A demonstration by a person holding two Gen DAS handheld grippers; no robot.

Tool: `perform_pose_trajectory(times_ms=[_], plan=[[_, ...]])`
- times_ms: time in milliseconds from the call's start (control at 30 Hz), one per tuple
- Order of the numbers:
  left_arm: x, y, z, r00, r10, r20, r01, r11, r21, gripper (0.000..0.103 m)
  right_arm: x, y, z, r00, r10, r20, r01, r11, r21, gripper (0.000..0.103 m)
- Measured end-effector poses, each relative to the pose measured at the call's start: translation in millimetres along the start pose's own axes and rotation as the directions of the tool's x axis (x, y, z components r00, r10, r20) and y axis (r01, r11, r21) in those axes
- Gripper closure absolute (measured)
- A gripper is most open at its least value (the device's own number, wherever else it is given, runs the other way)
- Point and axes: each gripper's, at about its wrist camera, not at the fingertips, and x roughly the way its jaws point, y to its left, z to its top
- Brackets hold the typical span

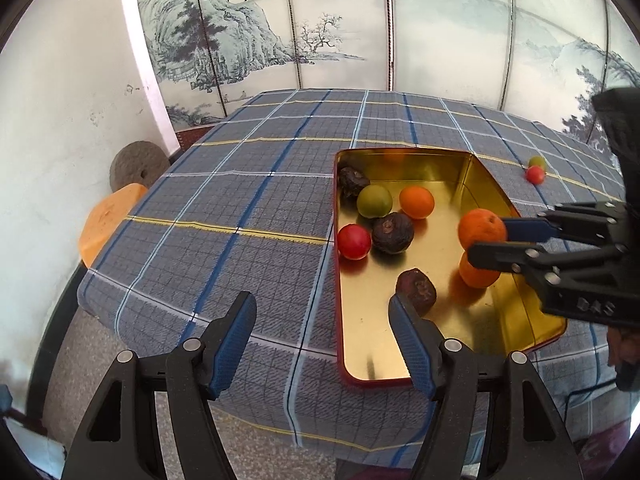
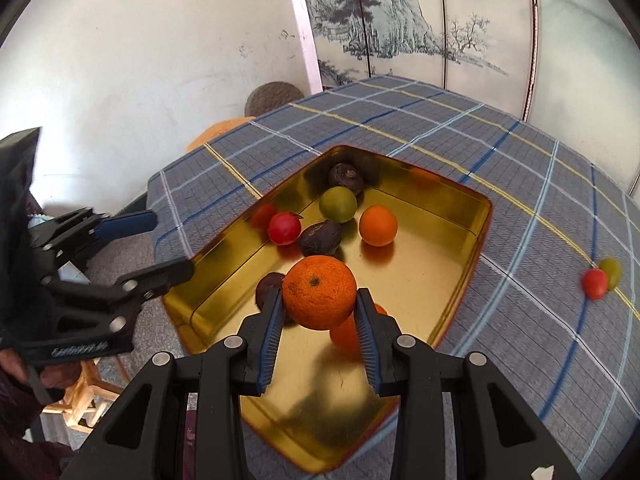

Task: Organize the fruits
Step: 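Carry the orange into the gold tin and open the right gripper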

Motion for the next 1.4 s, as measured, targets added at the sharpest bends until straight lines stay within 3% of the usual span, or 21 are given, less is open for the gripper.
perform_pose_trajectory(times_ms=[167,233,300,467,567,700,833,900,967,1133,1300,1400], plan=[[3,3,-2,1.000,0.001,-0.007,-0.001,1.000,-0.003,0.033,13,-5,9,1.000,-0.006,0.002,0.006,1.000,0.024,0.067],[3,4,-2,1.000,0.003,-0.009,-0.003,1.000,-0.004,0.033,8,-9,12,0.999,-0.007,0.039,0.005,0.999,0.053,0.059],[3,4,-2,1.000,0.006,-0.008,-0.006,1.000,-0.002,0.033,-2,-15,13,0.996,-0.005,0.093,-0.003,0.997,0.083,0.039],[2,2,-1,1.000,0.004,-0.011,-0.004,1.000,0.004,0.033,-32,-38,5,0.983,-0.068,0.171,0.045,0.990,0.135,0.027],[0,-4,0,1.000,0.005,-0.008,-0.004,1.000,0.026,0.033,-49,-64,-14,0.971,-0.166,0.174,0.136,0.976,0.172,0.019],[-4,-15,4,1.000,0.007,0.003,-0.007,0.998,0.066,0.033,-61,-107,-47,0.946,-0.306,0.111,0.277,0.935,0.222,0.016],[-8,-32,11,1.000,0.000,0.009,-0.002,0.994,0.108,0.033,-81,-161,-83,0.907,-0.420,0.034,0.387,0.863,0.325,0.012],[-10,-42,15,1.000,-0.007,0.012,0.006,0.992,0.128,0.033,-88,-185,-99,0.902,-0.433,0.001,0.401,0.836,0.374,0.003],[-12,-53,21,1.000,-0.016,0.015,0.013,0.988,0.153,0.033,-96,-210,-115,0.898,-0.438,-0.047,0.416,0.809,0.416,0.003],[-13,-93,41,0.998,-0.066,0.003,0.064,0.970,0.234,0.033,-104,-258,-145,0.854,-0.483,-0.192,0.517,0.747,0.418,0.002],[-9,-144,76,0.986,-0.162,-0.028,0.163,0.944,0.286,0.033,-121,-292,-160,0.831,-0.516,-0.211,0.551,0.705,0.447,0.001],[0,-180,100,0.974,-0.225,-0.034,0.224,0.923,0.313,0.033,-127,-306,-166,0.829,-0.522,-0.202,0.550,0.692,0.468,0.001]])
